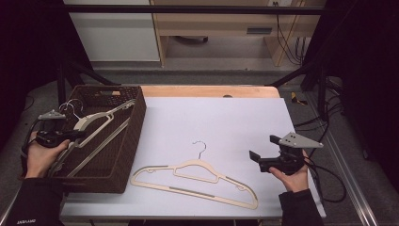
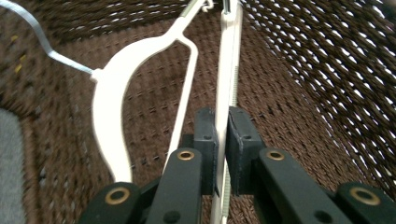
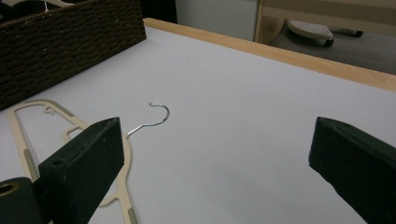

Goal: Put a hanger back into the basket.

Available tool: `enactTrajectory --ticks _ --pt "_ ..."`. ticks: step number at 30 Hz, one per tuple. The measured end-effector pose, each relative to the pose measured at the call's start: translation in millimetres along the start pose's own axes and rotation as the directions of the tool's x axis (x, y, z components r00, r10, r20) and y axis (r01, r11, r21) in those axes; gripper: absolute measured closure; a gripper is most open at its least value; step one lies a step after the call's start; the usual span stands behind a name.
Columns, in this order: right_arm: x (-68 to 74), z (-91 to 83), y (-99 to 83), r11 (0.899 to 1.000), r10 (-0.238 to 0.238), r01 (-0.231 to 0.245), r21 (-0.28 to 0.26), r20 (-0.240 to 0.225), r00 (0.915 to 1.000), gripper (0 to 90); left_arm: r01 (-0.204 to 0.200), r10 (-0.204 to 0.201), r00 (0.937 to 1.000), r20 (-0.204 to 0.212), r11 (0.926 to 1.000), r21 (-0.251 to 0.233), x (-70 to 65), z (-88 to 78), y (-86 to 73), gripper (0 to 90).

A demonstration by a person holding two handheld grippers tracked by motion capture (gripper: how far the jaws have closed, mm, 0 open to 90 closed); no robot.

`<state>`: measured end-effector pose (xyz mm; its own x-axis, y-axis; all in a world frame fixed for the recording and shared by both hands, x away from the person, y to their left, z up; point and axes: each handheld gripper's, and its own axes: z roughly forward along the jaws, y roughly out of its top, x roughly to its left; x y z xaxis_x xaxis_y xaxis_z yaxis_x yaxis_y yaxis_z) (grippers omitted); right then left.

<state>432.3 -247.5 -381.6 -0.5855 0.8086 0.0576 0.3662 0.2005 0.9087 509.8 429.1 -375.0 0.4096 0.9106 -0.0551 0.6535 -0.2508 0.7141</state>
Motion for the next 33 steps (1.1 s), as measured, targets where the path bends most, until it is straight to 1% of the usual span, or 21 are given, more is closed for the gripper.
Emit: enactTrajectory --ticks 1,2,4,5,7,8,10,11,12,13,15,18,19,20,21,22,23,26,28,30,33 --pt "-0.1 -0.1 -0.2 1.0 -0.005 0.005 0.003 -0.002 1.0 3.5 0.025 -0.025 0.999 -0.037 0.9997 -0.006 1.8 -3.4 -1.2 77.7" --pt "0.0 -0.1 -0.2 1.0 -0.004 0.004 0.004 -0.001 1.0 3.6 0.03 -0.031 0.9983 -0.051 0.9995 -0.002 2.9 -5.0 -2.3 75.2" --pt "0.0 -0.3 -0.2 1.0 -0.004 0.004 0.003 -0.002 1.0 3.6 0.039 -0.04 0.9979 -0.051 0.9992 -0.006 4.3 -6.6 -4.1 74.1" --pt "-0.1 -0.5 0.0 1.0 -0.006 0.006 0.002 -0.003 1.0 3.6 0.056 -0.057 0.997 -0.053 0.9983 -0.018 5.6 -8.7 -5.9 73.0" --pt "0.3 -0.6 0.1 1.0 0.003 -0.003 0.001 0.0 1.0 3.6 0.081 -0.084 0.9956 -0.042 0.9948 -0.061 8.2 -17.8 -10.8 73.3" --pt "0.2 -0.6 0.1 1.0 0.002 -0.002 0.001 0.001 1.0 3.5 0.081 -0.085 0.9951 -0.052 0.9943 -0.069 7.5 -21.0 -12.0 73.1" --pt "-0.2 -0.7 0.3 1.0 -0.001 0.001 -0.001 0.001 1.0 3.6 0.083 -0.087 0.9952 -0.045 0.9934 -0.079 6.1 -23.8 -13.1 72.3" --pt "-0.2 -1.0 0.3 1.0 0.001 -0.001 -0.001 0.002 1.0 3.6 0.077 -0.082 0.9954 -0.048 0.9909 -0.11 1.5 -29.6 -14.5 71.5" --pt "-0.2 -1.0 0.3 1.0 0.001 -0.001 -0.001 0.002 1.0 3.6 0.077 -0.082 0.9954 -0.048 0.9909 -0.11 1.5 -29.6 -14.5 70.0" --pt "-0.3 -1.1 0.3 1.0 0.001 -0.001 -0.001 0.002 1.0 3.6 0.073 -0.079 0.996 -0.042 0.9887 -0.131 -1.7 -32.2 -14.8 70.0" --pt "0.0 -1.5 0.5 1.0 0.003 -0.003 -0.004 0.002 1.0 3.5 0.061 -0.066 0.9974 -0.028 0.9851 -0.161 -8.6 -38.4 -14.4 64.3" --pt "0.4 -2.0 0.8 1.0 0.003 -0.003 -0.006 0.002 1.0 3.5 0.038 -0.04 0.9992 -0.003 0.978 -0.205 -22.2 -45.1 -12.4 60.2" --pt "1.0 -2.3 1.2 1.0 0.0 0.0 -0.008 -0.001 1.0 3.6 0.035 -0.035 0.9994 0.003 0.9748 -0.22 -27.8 -46.5 -11.4 55.3" --pt "1.2 -2.5 1.3 1.0 -0.001 0.001 -0.007 -0.002 1.0 3.6 0.014 -0.008 0.9997 0.025 0.9688 -0.247 -39.3 -48.7 -9.1 52.3" --pt "1.2 -2.5 1.3 1.0 -0.001 0.001 -0.007 -0.002 1.0 3.6 0.014 -0.008 0.9997 0.025 0.9688 -0.247 -39.3 -48.7 -9.1 49.8" --pt "1.4 -2.5 1.3 1.0 -0.004 0.004 -0.004 -0.003 1.0 3.5 0.004 0.003 0.9996 0.029 0.9651 -0.262 -45.6 -49.7 -7.8 49.8" --pt "1.7 -3.1 1.1 1.0 -0.009 0.009 0.001 -0.007 0.9999 3.5 -0.004 0.015 0.9992 0.037 0.9613 -0.275 -51.9 -50.7 -6.4 45.5" --pt "1.8 -3.1 1.3 1.0 -0.005 0.005 0.0 -0.006 1.0 3.5 -0.02 0.045 0.9967 0.068 0.9467 -0.321 -72.2 -52.8 -1.3 41.3" --pt "2.0 -3.5 1.3 1.0 -0.002 0.002 0.0 -0.006 1.0 3.6 -0.04 0.075 0.9932 0.089 0.9384 -0.343 -86.9 -53.4 2.1 37.1" --pt "2.2 -3.8 1.4 1.0 -0.011 0.011 -0.004 -0.004 0.9999 3.9 -0.052 0.107 0.985 0.136 0.9335 -0.355 -100.8 -53.2 4.9 32.2" --pt "3.1 -4.2 1.6 1.0 -0.01 0.01 -0.003 -0.009 0.9999 3.8 -0.08 0.152 0.9745 0.166 0.9229 -0.377 -120.2 -52.3 8.2 27.0"
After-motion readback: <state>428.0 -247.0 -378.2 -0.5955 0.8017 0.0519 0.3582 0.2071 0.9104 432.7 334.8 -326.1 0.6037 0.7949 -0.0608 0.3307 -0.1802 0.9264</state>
